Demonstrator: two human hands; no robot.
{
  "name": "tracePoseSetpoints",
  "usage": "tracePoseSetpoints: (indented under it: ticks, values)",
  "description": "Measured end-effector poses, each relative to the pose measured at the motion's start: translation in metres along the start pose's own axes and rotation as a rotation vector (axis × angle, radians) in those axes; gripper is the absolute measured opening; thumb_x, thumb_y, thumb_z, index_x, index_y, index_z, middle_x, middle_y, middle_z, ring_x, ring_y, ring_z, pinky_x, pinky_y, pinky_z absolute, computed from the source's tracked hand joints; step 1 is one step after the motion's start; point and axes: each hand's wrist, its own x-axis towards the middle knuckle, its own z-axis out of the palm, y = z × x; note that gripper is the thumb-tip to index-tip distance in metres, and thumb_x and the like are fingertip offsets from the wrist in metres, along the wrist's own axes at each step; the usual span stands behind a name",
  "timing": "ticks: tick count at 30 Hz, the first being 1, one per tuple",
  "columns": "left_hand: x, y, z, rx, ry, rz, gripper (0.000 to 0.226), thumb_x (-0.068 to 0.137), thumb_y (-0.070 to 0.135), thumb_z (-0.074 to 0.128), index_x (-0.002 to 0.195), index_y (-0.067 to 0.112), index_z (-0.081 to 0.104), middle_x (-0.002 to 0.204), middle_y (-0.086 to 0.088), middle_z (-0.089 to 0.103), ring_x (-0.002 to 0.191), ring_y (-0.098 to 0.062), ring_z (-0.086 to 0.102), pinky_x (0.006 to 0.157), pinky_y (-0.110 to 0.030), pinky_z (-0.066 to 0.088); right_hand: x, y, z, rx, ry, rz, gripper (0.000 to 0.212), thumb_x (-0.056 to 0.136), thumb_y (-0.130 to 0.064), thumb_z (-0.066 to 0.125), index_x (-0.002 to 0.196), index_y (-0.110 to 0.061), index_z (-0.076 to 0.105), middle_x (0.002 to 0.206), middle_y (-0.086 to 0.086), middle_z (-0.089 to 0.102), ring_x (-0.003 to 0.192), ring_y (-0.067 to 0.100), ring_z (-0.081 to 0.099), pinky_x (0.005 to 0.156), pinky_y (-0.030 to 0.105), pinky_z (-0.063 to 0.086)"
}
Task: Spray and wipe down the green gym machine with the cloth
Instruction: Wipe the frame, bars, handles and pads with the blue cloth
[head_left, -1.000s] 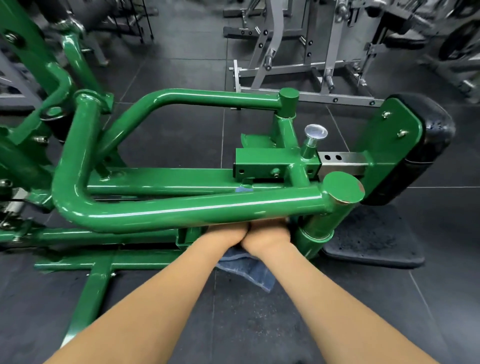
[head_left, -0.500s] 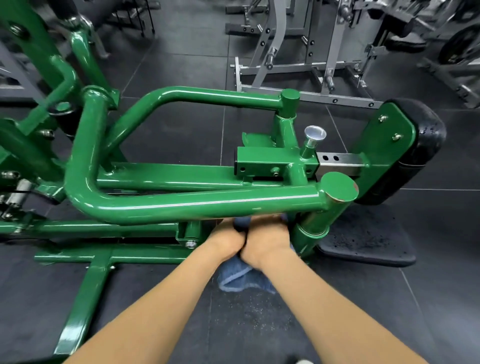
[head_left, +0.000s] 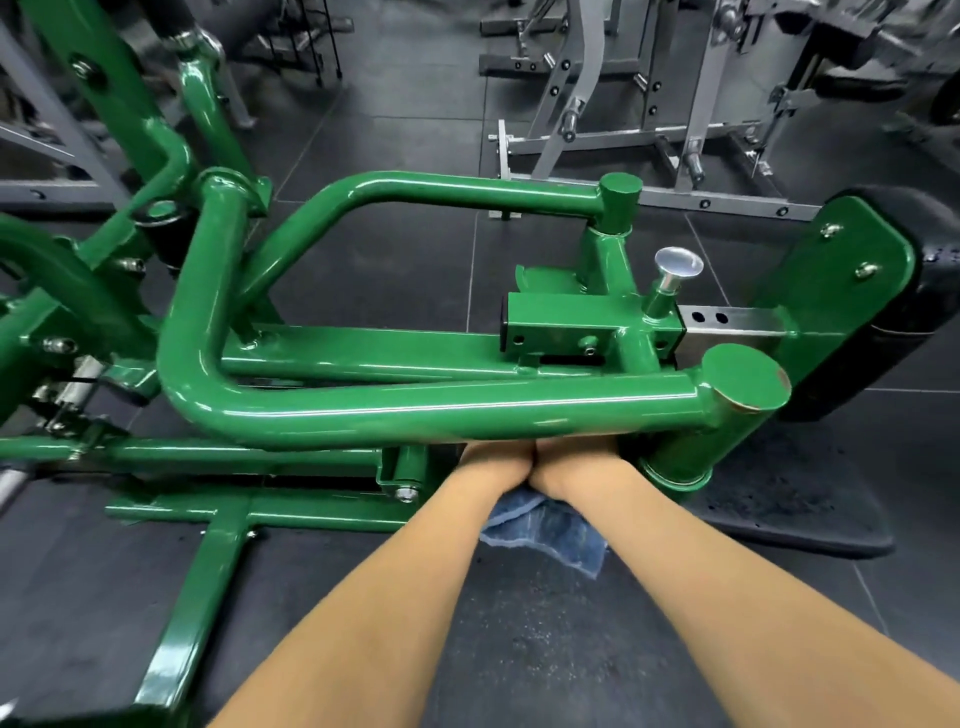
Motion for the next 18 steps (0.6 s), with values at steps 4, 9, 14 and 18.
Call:
tracePoseSetpoints:
  ticks: [4,9,14,18]
  values:
    - [-0.007,-0.009,0.006,0.01,0.039,0.124,0.032,0.101,0.014,0.037,0.127,0.006,0.054,0.136,-0.016,0.052,0.124,-0.029,0.05,0.104,-0.034,0.038,0.001,-0.004,0.011,-0.054,0.276,0.044,0.042,0.099,-0.026,0.031,0.139,-0.02,0.041,0.15,0.01,0.035,0.136,0.033,0.034,0.11,0.042,0.031]
    - [-0.031,-0.041,0.01,-0.067,0.013,0.115,0.017,0.096,0.018,0.046,0.108,0.008,0.052,0.114,-0.02,0.063,0.107,-0.036,0.059,0.077,-0.03,0.044,-0.03,-0.014,0.025,-0.136,0.302,0.015,0.041,0.096,-0.017,0.039,0.135,-0.007,0.035,0.131,0.015,0.046,0.12,0.031,0.046,0.097,0.038,0.041]
    - [-0.072,-0.072,0.013,-0.14,-0.022,0.08,0.045,0.093,0.016,0.057,0.135,0.013,0.041,0.129,-0.011,0.059,0.112,-0.026,0.057,0.083,-0.026,0.043,-0.063,-0.019,0.047,-0.098,0.274,-0.013,0.074,0.086,-0.018,0.057,0.146,-0.006,0.015,0.131,0.014,0.041,0.12,0.03,0.042,0.097,0.036,0.037]
    - [-0.086,-0.085,0.011,-0.197,0.018,0.071,0.05,0.086,0.014,0.068,0.132,0.015,0.048,0.13,-0.003,0.058,0.111,-0.016,0.056,0.078,-0.013,0.038,-0.078,-0.014,0.055,0.003,0.212,-0.035,0.085,0.086,-0.019,0.06,0.151,-0.008,0.005,0.136,0.013,0.035,0.127,0.029,0.037,0.102,0.033,0.034]
